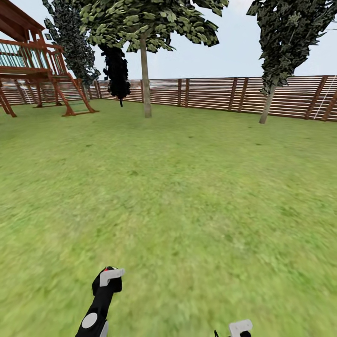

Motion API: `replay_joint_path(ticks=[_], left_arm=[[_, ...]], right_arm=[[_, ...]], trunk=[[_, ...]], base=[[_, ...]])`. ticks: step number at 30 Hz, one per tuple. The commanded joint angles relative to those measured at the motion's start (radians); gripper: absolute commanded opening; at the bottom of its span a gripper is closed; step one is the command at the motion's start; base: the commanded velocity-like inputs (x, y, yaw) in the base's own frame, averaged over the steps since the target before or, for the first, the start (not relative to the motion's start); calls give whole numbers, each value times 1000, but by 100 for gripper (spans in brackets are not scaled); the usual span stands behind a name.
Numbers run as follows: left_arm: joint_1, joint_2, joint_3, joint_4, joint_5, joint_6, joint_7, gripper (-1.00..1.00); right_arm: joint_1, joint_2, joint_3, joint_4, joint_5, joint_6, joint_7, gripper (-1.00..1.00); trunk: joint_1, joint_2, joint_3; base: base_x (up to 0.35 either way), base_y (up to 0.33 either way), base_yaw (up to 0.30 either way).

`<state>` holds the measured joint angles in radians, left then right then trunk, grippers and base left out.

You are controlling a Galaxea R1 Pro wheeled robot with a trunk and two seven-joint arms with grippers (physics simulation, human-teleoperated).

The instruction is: In the garden, pick up the pesticide atomizer on the floor and spray pesticide onto both trees until each tree trunk is fully covered.

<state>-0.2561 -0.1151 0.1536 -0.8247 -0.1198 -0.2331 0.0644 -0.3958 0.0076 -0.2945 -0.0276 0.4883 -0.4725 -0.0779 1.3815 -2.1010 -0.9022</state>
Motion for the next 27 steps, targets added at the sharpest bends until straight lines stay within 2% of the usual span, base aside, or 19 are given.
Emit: replay_joint_path(ticks=[1,27], left_arm=[[0,0,0,1,0,1,0,-100],[0,2,0,-6,4,3,-1,-100]], right_arm=[[0,0,0,0,0,0,0,100],[0,0,0,0,0,0,0,100]], trunk=[[0,0,0],[0,0,0]], base=[[338,0,0],[330,11,0]])
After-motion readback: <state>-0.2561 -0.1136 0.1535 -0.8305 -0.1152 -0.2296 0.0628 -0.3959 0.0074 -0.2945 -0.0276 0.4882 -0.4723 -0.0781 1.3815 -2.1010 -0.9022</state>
